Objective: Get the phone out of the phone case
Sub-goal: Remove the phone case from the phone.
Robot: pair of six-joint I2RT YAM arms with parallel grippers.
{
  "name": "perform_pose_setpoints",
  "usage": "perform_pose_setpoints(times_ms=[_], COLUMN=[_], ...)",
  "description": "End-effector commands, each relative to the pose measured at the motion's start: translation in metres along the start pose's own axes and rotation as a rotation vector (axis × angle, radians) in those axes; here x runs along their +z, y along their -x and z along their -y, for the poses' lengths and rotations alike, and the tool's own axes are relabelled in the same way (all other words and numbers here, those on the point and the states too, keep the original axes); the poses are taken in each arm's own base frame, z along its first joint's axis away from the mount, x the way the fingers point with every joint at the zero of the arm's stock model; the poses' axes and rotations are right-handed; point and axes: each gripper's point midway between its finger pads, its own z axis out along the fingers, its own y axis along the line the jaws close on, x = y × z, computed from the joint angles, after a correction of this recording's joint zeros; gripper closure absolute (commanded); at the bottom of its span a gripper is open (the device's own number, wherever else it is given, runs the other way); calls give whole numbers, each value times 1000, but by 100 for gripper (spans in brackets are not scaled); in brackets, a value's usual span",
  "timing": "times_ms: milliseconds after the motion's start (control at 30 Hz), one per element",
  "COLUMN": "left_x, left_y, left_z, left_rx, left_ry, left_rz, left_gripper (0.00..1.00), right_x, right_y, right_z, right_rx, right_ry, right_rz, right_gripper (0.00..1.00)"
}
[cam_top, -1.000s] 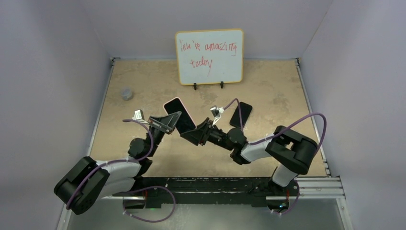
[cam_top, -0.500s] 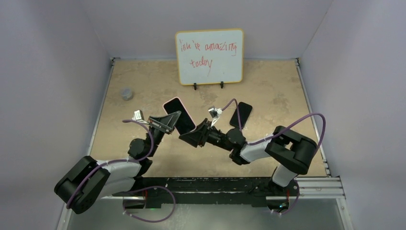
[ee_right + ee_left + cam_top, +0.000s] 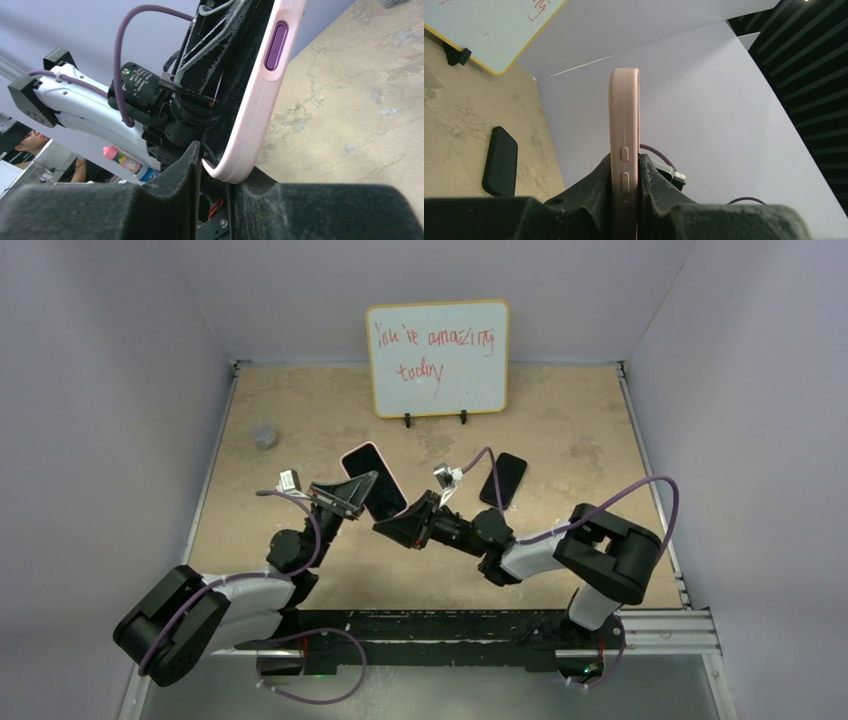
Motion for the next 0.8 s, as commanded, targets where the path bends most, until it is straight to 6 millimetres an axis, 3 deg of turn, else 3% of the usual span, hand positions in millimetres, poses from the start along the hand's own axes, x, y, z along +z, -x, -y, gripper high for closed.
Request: perform_pose_setpoints(times_ms=[0,133,433,767], left_x=[-7,-6,-6,0], left_y=[15,14,13,1], left_z=[67,63,52,41], left_rx=[-58,-63,-68,-89], left_ry=[-258,-237,-174,-112], left_rz=[57,46,45,-14], left_gripper=[100,100,100,100], right_x=[5,1,-15,-21], right_y=[21,20,23,26], right_z=[-15,-2,29,33], right_rx=[-82,-155,-351,-451], right_ry=[56,3,-142,-163], right_rz=[86,97,101,98], right_gripper=[81,87,88,88])
